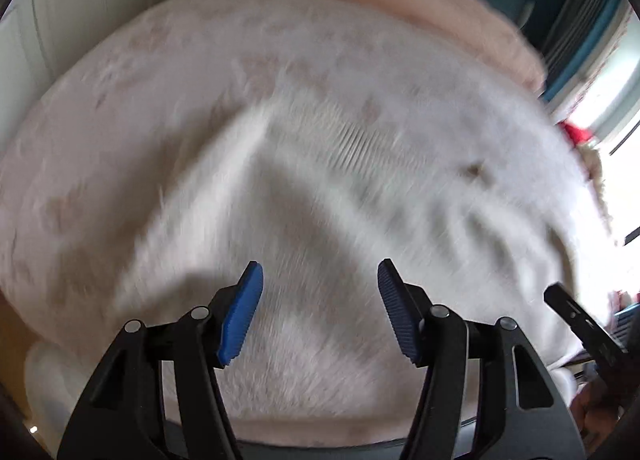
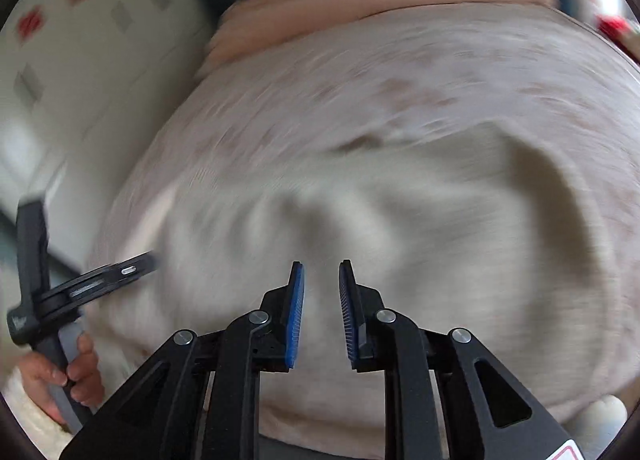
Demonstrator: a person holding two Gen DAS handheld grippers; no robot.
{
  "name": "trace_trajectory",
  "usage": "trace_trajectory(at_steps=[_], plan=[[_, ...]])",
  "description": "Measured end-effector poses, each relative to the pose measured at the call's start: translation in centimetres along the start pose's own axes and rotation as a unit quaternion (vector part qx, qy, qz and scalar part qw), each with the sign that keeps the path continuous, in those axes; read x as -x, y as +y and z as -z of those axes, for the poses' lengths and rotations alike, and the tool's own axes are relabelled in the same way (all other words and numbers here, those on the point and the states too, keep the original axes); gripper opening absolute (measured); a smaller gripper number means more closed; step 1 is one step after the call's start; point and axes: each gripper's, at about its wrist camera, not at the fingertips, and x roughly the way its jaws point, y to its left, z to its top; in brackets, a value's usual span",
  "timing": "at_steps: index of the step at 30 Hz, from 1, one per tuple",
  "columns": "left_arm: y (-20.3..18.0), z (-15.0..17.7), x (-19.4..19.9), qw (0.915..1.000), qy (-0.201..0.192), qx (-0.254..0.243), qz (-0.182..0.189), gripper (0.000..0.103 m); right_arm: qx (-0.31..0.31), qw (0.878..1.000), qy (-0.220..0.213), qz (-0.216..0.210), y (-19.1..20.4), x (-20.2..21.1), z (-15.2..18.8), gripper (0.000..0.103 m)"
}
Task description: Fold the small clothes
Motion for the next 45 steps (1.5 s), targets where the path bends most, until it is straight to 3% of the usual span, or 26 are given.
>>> trace_trajectory(at_steps=[2,3,4,7,11,12,13,14,16,18,19,20,24,25,28,31,35,37,41,42,45], plan=[[0.5,1.1,-1.2,0.9996,0.004,-0.006,-0.026,0.059,0.033,0.999,0.016,0.039,0.0,-2.2,0.6,0.010],[0.8,1.2,-1.2,0.9998,-0.002,-0.005,-0.021,0.059,0.023,0.998,0.015,0.054,-1.3,-2.6,0.7,0.009],[1.1,1.3,-1.1,0.9998,-0.004,-0.007,-0.020,0.059,-0.004,0.999,0.013,0.053,-3.1,-2.6,0.7,0.000],[0.9,0.9,-1.2,0.9992,-0.002,-0.028,-0.028,0.059,-0.118,0.992,0.005,0.049,-8.0,0.2,0.5,0.001],[1.7,0.6,-0.1,0.9998,-0.012,0.014,0.002,0.058,-0.126,0.985,-0.056,0.105,-11.3,5.8,-1.0,0.018],[1.8,0.4,-0.1,0.9997,-0.012,0.020,0.001,0.058,-0.128,0.983,-0.059,0.114,-11.9,6.2,-1.4,0.023],[2.0,0.1,-0.5,0.9997,-0.010,0.024,-0.002,0.058,-0.127,0.981,-0.058,0.132,-12.9,6.1,-2.0,0.038],[2.2,-0.1,-1.2,0.9997,-0.004,0.025,-0.005,0.058,-0.125,0.980,-0.055,0.143,-13.7,5.5,-2.7,0.045],[2.0,-0.1,-1.7,0.9998,-0.004,0.018,-0.013,0.059,-0.114,0.978,-0.040,0.171,-14.6,3.6,-4.0,0.047],[1.4,0.1,-1.7,0.9996,-0.005,0.003,-0.027,0.060,-0.111,0.980,-0.007,0.163,-15.1,0.8,-4.8,0.040],[1.2,0.1,-1.8,0.9994,-0.005,-0.005,-0.032,0.060,-0.111,0.982,0.006,0.155,-15.3,-0.3,-4.9,0.015],[1.0,0.1,-1.8,0.9993,-0.005,-0.010,-0.037,0.060,-0.110,0.983,0.012,0.146,-15.4,-0.7,-5.2,0.007],[1.3,0.1,-1.8,0.9995,-0.004,-0.011,-0.030,0.060,-0.162,0.976,-0.072,0.129,-16.9,3.1,-5.3,0.006],[1.3,0.2,-1.8,0.9995,-0.004,-0.011,-0.030,0.060,-0.171,0.974,-0.069,0.135,-17.6,2.9,-5.1,0.006],[1.0,0.2,-2.1,0.9991,-0.005,-0.019,-0.036,0.062,-0.172,0.972,0.019,0.160,-20.2,-1.5,-3.9,0.007],[0.9,0.1,-2.1,0.9991,-0.002,-0.019,-0.038,0.062,-0.164,0.973,0.000,0.162,-19.0,0.1,-4.4,0.013],[1.6,0.4,-1.1,0.9999,-0.006,0.003,-0.016,0.062,-0.133,0.985,-0.059,0.092,-13.1,5.2,-3.5,0.014],[1.4,0.8,-1.1,0.9998,-0.005,-0.007,-0.020,0.062,-0.096,0.992,-0.047,0.070,-9.8,5.3,-1.6,0.014],[1.0,1.2,-1.2,0.9991,-0.010,-0.021,-0.035,0.063,-0.030,0.993,0.017,0.113,-6.7,1.4,2.6,0.014],[1.1,1.2,-1.2,0.9992,-0.009,-0.018,-0.033,0.063,-0.040,0.991,0.037,0.119,-7.3,0.0,3.8,0.013],[1.6,0.9,-1.0,0.9997,-0.002,-0.008,-0.023,0.063,-0.073,0.991,0.031,0.103,-7.9,1.2,3.6,0.010]])
